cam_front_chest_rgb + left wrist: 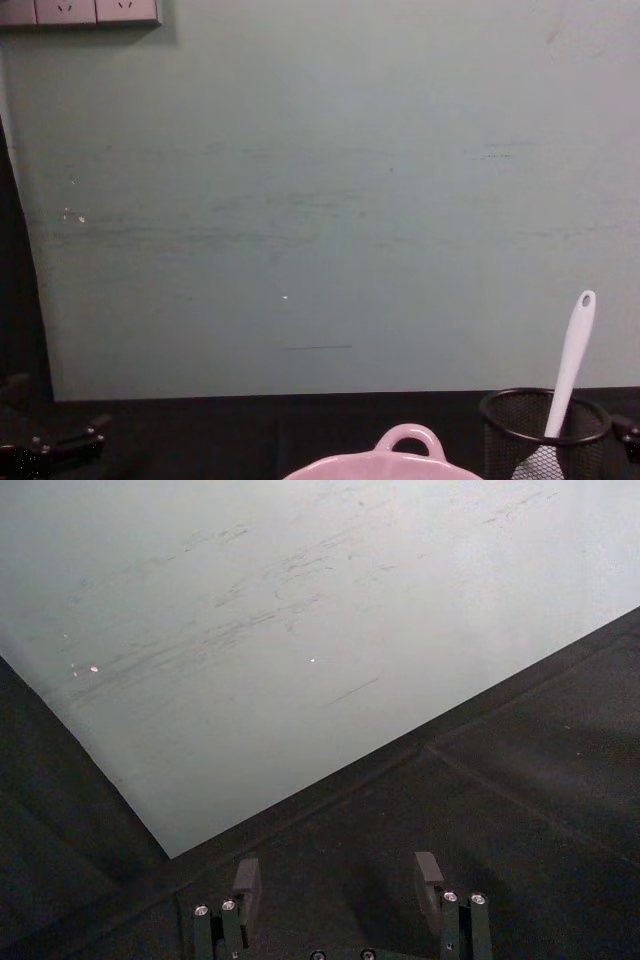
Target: Use the one hand to pick up the spoon and stir the clear water in the bowl.
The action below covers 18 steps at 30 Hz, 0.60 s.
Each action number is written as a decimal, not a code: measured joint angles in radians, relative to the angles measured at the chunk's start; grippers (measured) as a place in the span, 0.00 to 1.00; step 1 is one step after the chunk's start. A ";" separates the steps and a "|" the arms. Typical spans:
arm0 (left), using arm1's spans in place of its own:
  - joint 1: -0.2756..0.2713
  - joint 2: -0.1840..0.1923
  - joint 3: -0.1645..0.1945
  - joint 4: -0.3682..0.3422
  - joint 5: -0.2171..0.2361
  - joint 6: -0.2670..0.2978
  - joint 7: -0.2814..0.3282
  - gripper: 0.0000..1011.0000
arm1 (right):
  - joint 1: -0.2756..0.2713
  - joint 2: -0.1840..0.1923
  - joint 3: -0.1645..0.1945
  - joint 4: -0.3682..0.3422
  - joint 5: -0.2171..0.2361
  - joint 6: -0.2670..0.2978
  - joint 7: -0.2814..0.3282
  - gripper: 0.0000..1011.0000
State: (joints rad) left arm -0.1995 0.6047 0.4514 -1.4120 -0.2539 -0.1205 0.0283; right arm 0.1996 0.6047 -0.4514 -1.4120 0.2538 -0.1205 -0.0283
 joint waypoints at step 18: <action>0.000 0.000 0.000 0.000 0.000 0.000 0.000 0.99 | 0.000 0.000 0.000 0.000 0.000 0.000 0.000 0.99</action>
State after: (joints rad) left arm -0.1995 0.6047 0.4514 -1.4120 -0.2538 -0.1206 0.0283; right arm 0.1995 0.6047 -0.4514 -1.4120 0.2538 -0.1205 -0.0283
